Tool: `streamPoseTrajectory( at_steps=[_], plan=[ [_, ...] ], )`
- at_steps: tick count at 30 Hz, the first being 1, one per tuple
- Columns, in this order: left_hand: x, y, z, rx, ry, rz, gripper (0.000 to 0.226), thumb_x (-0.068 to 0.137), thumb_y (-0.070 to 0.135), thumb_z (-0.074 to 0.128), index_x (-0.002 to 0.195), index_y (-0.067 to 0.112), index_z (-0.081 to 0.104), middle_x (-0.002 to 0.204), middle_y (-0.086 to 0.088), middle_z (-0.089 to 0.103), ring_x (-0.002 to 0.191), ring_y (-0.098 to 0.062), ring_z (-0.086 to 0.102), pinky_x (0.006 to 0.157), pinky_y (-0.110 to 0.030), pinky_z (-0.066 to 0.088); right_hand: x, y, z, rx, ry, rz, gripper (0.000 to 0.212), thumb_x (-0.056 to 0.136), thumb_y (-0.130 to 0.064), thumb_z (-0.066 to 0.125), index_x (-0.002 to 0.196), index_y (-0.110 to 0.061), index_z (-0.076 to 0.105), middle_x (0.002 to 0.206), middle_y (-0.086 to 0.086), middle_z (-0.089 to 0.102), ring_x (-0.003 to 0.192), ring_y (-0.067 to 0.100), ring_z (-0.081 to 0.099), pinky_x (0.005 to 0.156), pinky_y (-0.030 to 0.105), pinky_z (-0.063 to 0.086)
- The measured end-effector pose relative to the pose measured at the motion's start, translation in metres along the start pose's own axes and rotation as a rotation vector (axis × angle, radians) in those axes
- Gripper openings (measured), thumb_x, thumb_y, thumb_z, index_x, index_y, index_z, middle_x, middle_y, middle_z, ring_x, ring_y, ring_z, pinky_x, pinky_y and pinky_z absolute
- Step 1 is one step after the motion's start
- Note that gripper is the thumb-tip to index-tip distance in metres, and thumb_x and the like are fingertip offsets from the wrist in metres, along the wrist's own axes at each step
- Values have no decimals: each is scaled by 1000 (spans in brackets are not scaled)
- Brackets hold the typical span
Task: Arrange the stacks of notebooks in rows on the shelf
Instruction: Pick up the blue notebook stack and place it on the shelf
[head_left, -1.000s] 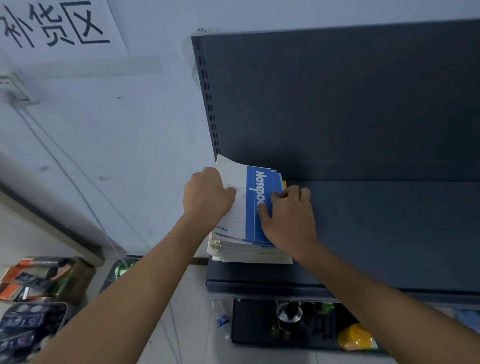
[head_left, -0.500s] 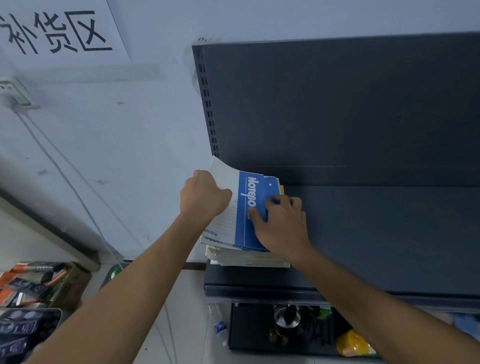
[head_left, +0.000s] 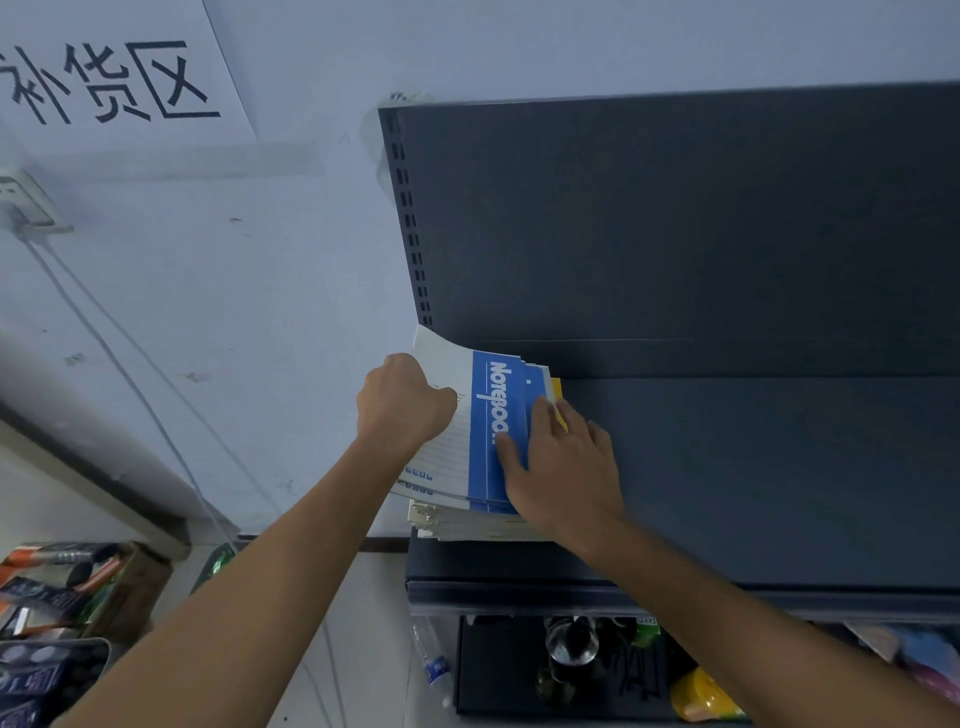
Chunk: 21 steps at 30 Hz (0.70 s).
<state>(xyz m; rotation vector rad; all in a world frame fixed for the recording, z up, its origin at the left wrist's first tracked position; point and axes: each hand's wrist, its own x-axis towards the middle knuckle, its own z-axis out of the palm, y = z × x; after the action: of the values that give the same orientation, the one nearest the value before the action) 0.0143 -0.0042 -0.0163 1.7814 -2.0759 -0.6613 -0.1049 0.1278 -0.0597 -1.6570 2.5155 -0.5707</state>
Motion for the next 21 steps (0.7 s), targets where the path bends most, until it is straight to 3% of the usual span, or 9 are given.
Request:
streamPoseTrajectory(
  at_steps=[4,6,10,15,18,21],
  plan=[
    [1,-1,-4,36,39,13,33,91,33,68,76,21,41,73,6,54,59,-15,54,44,-21,32,-4,-7,2,-116,-24,-44,72,102,-58,17,154,-8,23,158,8,35,151,23,18,120,45,20],
    [1,-2,-7,46,42,8,33,90,32,68,76,20,41,73,4,54,59,-15,54,44,-22,33,-3,-8,0,-88,-25,-52,71,102,-59,18,153,-9,26,155,8,39,148,22,25,116,43,25],
    [3,-5,-16,67,68,29,32,90,30,68,77,18,42,72,4,55,58,-14,54,45,-23,33,0,-7,-1,20,-37,-70,57,102,-56,28,141,-17,40,142,3,53,135,19,41,106,41,34],
    [4,-8,-24,118,80,70,30,90,30,66,78,18,42,71,5,55,56,-14,54,44,-22,32,7,1,-8,346,-61,86,41,100,-31,50,136,-12,50,121,12,60,120,28,49,100,43,41],
    [8,-7,-31,-53,-54,24,25,92,28,64,81,16,46,78,0,61,65,-16,62,51,-26,46,11,4,-11,412,-91,128,43,98,-25,52,139,-13,49,128,10,59,122,26,49,105,46,42],
    [8,-10,-41,-302,-193,-9,12,96,22,60,93,11,56,90,-8,70,76,-24,70,69,-38,59,15,6,-12,445,-112,144,44,99,-30,52,141,-15,49,133,2,60,127,20,48,108,47,40]
  ],
)
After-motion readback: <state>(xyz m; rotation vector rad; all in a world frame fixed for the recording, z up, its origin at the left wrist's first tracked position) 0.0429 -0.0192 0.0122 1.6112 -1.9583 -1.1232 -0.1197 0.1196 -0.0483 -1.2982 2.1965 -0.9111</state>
